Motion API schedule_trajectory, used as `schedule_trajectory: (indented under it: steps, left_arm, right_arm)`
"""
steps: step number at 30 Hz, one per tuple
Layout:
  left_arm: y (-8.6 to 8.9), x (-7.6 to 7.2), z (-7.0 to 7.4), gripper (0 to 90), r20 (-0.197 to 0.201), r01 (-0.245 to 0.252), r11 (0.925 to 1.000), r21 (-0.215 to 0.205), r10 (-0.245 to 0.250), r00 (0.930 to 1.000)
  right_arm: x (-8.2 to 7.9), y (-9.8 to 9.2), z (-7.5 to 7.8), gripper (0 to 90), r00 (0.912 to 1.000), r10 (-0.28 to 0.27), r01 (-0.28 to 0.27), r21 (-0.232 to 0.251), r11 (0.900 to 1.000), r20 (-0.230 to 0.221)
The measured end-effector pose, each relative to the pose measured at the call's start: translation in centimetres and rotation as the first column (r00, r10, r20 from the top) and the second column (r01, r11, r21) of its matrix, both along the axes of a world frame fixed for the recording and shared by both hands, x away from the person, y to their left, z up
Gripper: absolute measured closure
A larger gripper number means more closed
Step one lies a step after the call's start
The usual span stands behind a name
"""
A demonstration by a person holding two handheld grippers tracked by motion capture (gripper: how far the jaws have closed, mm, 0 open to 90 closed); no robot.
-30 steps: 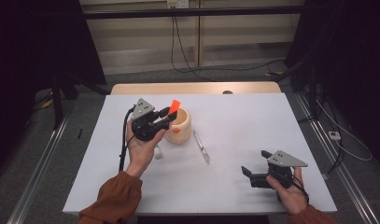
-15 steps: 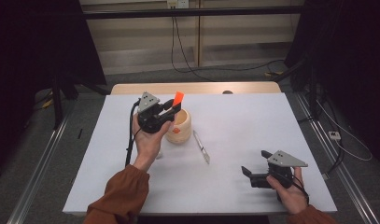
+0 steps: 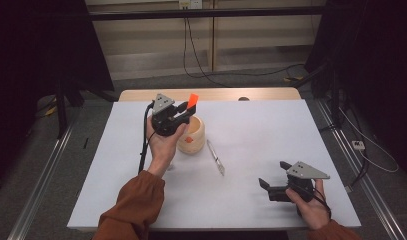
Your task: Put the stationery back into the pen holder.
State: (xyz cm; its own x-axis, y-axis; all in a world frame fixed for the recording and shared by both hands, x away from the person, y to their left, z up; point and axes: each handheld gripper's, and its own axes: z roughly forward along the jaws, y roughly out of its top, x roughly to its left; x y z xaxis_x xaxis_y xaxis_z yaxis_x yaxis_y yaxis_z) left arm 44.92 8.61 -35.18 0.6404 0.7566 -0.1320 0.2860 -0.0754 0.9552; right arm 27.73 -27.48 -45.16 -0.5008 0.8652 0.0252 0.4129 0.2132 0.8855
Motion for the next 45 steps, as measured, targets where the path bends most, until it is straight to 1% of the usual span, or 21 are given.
schedule_trajectory:
  steps: [2,3,6,8,11,15,17,21,23,27,28,31,34,38,39,41,42,43,45]
  left_arm:
    - [0.1,0.5,-0.2,67.1,-0.013,-0.002,1.0,0.001,0.002,0.9999]
    - [0.1,0.6,-0.3,67.1,-0.015,-0.011,0.9999,-0.005,0.011,0.9998]
    - [0.1,1.2,-0.4,67.1,-0.017,-0.011,0.9999,-0.002,0.011,0.9998]
    - [0.1,1.4,-0.5,67.1,-0.019,-0.006,0.9999,-0.01,0.005,0.9998]
    - [-0.1,1.7,-0.5,67.1,-0.008,-0.001,0.9999,0.012,0.001,1.0]
    - [-0.3,2.2,-1.0,67.1,-0.018,-0.007,0.9999,0.011,0.008,0.9998]
    - [-0.3,2.3,-1.2,67.1,-0.024,-0.009,0.9998,0.019,0.01,0.9997]
    - [-0.2,2.7,-1.6,67.1,-0.035,-0.011,0.9997,0.02,0.012,0.9993]
    - [-0.3,2.8,-1.8,67.0,-0.04,-0.012,0.9996,0.027,0.013,0.9991]
    - [-0.6,2.9,-2.3,67.1,-0.054,-0.002,0.9987,0.051,0.005,0.9986]
    - [-0.7,2.9,-2.4,67.1,-0.057,-0.001,0.999,0.044,0.003,0.9983]
    - [-0.9,2.8,-2.6,67.0,-0.058,0.004,0.9986,0.052,-0.001,0.9983]
    - [-1.1,2.7,-2.8,67.0,-0.064,0.003,0.9988,0.05,0.001,0.9979]
    - [-1.5,2.6,-3.1,67.0,-0.058,0.006,0.9972,0.074,-0.002,0.9983]
    - [-1.5,2.6,-3.3,67.1,-0.06,0.007,0.9975,0.07,-0.003,0.9982]
    - [-1.4,2.6,-3.4,67.0,-0.061,0.006,0.9967,0.081,-0.001,0.9982]
    - [-1.4,2.7,-3.6,67.0,-0.068,0.003,0.997,0.077,0.002,0.9977]
    - [-1.3,2.7,-3.6,67.0,-0.071,0.005,0.9967,0.081,0.001,0.9974]
    - [-1.3,2.7,-3.8,67.0,-0.071,0.001,0.9966,0.082,0.005,0.9975]
  right_arm:
    - [0.0,0.0,0.0,4.2,1.0,-0.001,0.001,0.0,1.0,-0.001]
    - [0.0,0.0,0.0,4.2,1.0,0.0,0.0,0.0,1.0,-0.001]
    - [0.0,0.0,0.0,4.2,1.0,0.0,0.0,0.0,1.0,-0.002]
    - [0.0,0.0,0.0,4.2,1.0,0.0,0.0,0.0,1.0,-0.002]
    - [0.0,0.0,0.0,4.2,1.0,-0.001,0.001,0.001,1.0,-0.004]
    - [0.0,0.0,0.0,4.2,1.0,0.0,0.0,0.0,1.0,-0.001]
    - [0.0,0.0,0.0,4.2,1.0,-0.001,0.001,0.001,1.0,-0.002]
    - [0.0,0.0,0.0,4.2,1.0,0.0,0.0,0.002,1.0,-0.003]
    - [0.0,0.0,0.0,4.2,1.0,0.0,0.0,0.001,1.0,-0.003]
    - [0.0,0.0,0.0,4.2,1.0,0.0,0.0,0.002,1.0,-0.003]
    - [0.0,0.0,0.0,4.2,1.0,0.0,0.0,0.001,1.0,-0.003]
    - [0.0,0.0,0.0,4.2,1.0,-0.001,0.001,0.002,1.0,-0.003]
    - [0.0,-0.1,0.0,4.2,1.0,0.0,0.0,0.002,1.0,-0.004]
    - [-0.1,-0.1,0.0,4.2,1.0,0.0,0.0,0.002,1.0,-0.003]
    - [-0.1,-0.1,0.0,4.2,1.0,-0.001,0.001,0.003,1.0,-0.004]
    - [-0.1,-0.1,0.0,4.2,1.0,-0.001,0.001,0.002,1.0,-0.004]
    - [0.0,-0.1,0.0,4.2,1.0,0.0,0.0,0.002,1.0,-0.003]
    - [0.0,-0.1,0.0,4.2,1.0,-0.001,0.001,0.002,1.0,-0.003]
    - [-0.1,-0.1,0.0,4.2,1.0,0.0,0.0,0.002,1.0,-0.003]
